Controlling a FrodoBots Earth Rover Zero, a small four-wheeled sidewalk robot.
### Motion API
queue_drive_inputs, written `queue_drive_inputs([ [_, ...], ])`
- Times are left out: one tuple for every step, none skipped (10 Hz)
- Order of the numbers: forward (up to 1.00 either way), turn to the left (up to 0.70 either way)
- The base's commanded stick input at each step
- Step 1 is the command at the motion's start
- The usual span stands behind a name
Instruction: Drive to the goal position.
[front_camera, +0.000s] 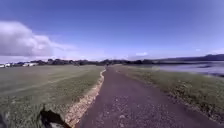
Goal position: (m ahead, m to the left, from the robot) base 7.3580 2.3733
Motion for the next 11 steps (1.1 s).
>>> queue_drive_inputs([
  [0.70,0.00],
  [0.70,0.00],
  [0.70,0.00],
  [0.70,0.00],
  [0.70,0.00],
  [0.70,0.00],
  [0.70,0.00],
  [0.70,0.00],
  [0.70,0.00],
  [0.70,0.00],
  [0.70,0.00],
])
